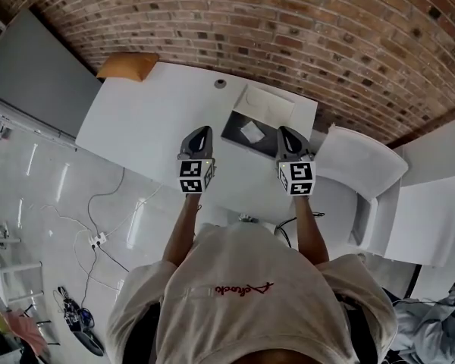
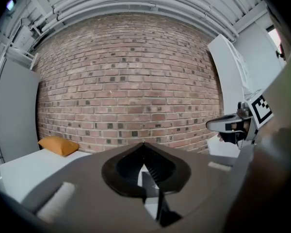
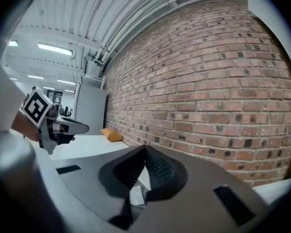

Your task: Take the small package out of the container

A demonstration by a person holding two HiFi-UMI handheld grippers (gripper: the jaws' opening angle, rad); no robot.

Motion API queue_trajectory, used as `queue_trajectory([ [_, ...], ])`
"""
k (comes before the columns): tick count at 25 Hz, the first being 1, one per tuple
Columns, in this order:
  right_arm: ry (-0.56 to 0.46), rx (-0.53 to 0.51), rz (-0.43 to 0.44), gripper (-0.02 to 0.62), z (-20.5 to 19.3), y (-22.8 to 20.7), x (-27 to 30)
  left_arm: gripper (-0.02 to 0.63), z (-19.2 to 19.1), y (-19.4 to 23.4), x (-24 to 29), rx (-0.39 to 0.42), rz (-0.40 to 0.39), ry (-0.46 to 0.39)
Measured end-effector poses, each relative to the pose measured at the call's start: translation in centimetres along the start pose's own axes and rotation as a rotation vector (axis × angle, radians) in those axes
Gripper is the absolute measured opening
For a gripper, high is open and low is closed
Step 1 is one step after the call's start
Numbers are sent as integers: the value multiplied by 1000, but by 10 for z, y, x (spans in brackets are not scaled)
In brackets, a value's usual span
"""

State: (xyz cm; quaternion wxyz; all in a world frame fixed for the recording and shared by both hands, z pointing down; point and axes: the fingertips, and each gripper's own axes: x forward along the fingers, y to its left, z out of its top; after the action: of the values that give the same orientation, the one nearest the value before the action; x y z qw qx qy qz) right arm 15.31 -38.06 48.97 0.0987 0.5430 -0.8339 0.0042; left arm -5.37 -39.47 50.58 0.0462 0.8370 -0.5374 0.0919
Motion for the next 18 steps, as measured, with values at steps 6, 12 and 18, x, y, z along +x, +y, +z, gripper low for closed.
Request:
queue_trajectory([
  [6, 22, 11, 35, 11, -7, 3, 21, 9, -6, 8, 14, 0, 7, 32],
  [12, 65, 25, 49, 11, -26, 4, 34, 9, -25, 15, 24, -12, 6, 74],
  [18, 124, 43, 41, 11, -50, 7, 43, 9, -46, 20, 35, -24, -23, 116],
])
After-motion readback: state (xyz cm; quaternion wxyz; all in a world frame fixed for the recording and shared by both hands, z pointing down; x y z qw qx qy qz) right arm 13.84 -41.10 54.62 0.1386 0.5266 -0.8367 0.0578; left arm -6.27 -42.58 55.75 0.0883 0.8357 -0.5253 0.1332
